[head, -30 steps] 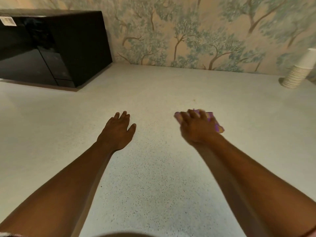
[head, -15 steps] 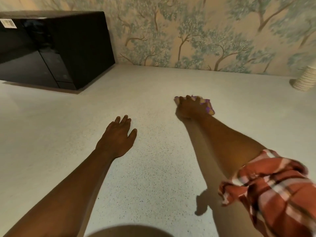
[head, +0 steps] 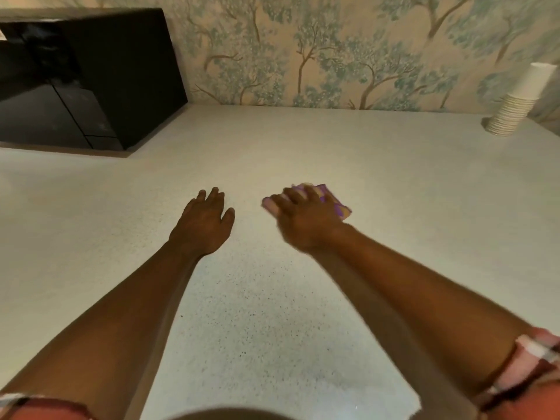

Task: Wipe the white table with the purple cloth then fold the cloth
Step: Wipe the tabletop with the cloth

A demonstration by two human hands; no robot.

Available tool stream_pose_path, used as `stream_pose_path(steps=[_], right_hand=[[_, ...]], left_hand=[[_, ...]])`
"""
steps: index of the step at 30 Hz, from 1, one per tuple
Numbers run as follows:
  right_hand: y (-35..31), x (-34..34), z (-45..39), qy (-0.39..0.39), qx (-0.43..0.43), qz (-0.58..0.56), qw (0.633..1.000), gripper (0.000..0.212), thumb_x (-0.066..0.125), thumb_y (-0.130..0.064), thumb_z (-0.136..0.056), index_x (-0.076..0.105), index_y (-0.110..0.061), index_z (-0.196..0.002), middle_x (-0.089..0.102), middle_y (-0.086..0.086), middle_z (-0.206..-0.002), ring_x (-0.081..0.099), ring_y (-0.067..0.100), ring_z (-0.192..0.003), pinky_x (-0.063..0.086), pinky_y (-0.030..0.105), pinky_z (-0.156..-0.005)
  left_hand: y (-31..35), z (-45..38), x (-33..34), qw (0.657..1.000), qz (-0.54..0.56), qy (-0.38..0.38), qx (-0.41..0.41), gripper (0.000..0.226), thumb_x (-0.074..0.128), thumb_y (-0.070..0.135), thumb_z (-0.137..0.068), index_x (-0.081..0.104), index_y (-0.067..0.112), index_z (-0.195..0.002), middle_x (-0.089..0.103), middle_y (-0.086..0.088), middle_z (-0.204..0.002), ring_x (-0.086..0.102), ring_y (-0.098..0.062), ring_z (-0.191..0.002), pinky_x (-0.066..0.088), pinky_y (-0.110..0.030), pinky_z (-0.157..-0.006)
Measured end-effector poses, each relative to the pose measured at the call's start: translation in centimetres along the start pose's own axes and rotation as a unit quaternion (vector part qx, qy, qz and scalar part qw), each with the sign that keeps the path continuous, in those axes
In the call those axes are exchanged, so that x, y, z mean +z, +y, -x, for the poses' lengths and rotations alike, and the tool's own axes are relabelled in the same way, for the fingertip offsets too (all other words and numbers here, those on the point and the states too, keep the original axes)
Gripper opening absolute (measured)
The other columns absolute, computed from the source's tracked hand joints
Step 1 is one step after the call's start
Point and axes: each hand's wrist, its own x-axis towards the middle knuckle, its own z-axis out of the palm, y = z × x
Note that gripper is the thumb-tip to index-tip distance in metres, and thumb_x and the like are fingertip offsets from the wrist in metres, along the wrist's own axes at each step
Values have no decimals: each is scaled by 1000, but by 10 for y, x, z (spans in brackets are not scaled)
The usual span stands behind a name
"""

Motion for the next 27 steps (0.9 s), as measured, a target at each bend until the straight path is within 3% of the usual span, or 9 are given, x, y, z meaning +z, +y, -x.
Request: stream_pose_path(steps=[3,6,10,12,16,19,24,27], right_hand=[[65,-23,25,-3,165,-32,986,50,31,-33,-101,34,-38,-150,43,5,-154,34,37,-146,23,59,-118],[94,-25,53,29,230,-13,973,46,35,-20,-101,40,-24,-147,53,6,-146,44,31,-138,28,54,-118],[69,-21,67,-7,350,-8,937,52,36,-29,-100,35,-23,-151,35,14,-158,27,42,-149,20,69,-117],[38,-15,66,-22,376,-12,926,49,36,-23,-96,38,-23,-145,38,13,-153,24,46,-149,18,73,-116],[-40,-7,64,-21,375,-54,925,59,38,-18,-90,35,-25,-148,34,10,-156,8,50,-153,14,74,-116],[-93,1,55,-30,297,-57,953,69,43,-23,-93,22,-24,-159,18,10,-169,-2,53,-155,7,76,-117],[-105,-3,34,-24,140,-63,988,52,33,-33,-104,31,-29,-156,29,10,-166,12,46,-154,11,74,-115],[-74,-10,33,16,168,-11,986,46,38,-25,-100,44,-28,-145,47,10,-150,32,38,-144,21,63,-112]], left_hand=[[-1,0,-1,1000,-3,-12,7,63,27,42,-100,23,6,-152,15,-13,-162,10,-32,-150,10,-43,-121],[0,2,-2,1000,-9,-14,10,63,26,42,-100,23,5,-151,16,-15,-162,11,-35,-149,11,-44,-121],[3,2,-4,999,-29,-8,20,62,28,38,-100,27,1,-149,21,-20,-160,15,-41,-147,16,-48,-119],[2,4,-3,999,-37,-3,29,61,30,37,-100,30,-2,-147,25,-24,-157,19,-45,-145,19,-51,-118],[4,4,-4,999,-20,6,33,59,33,36,-97,38,-3,-140,35,-27,-151,28,-47,-139,25,-56,-113],[1,5,0,998,-36,11,46,61,32,35,-98,32,-5,-145,28,-27,-155,22,-47,-142,19,-55,-116],[1,6,-1,998,-46,14,50,63,29,38,-99,30,-4,-146,27,-24,-157,21,-45,-143,20,-52,-116],[1,10,-4,998,-38,9,55,62,30,36,-99,30,-5,-146,25,-25,-157,20,-46,-143,18,-52,-117]])
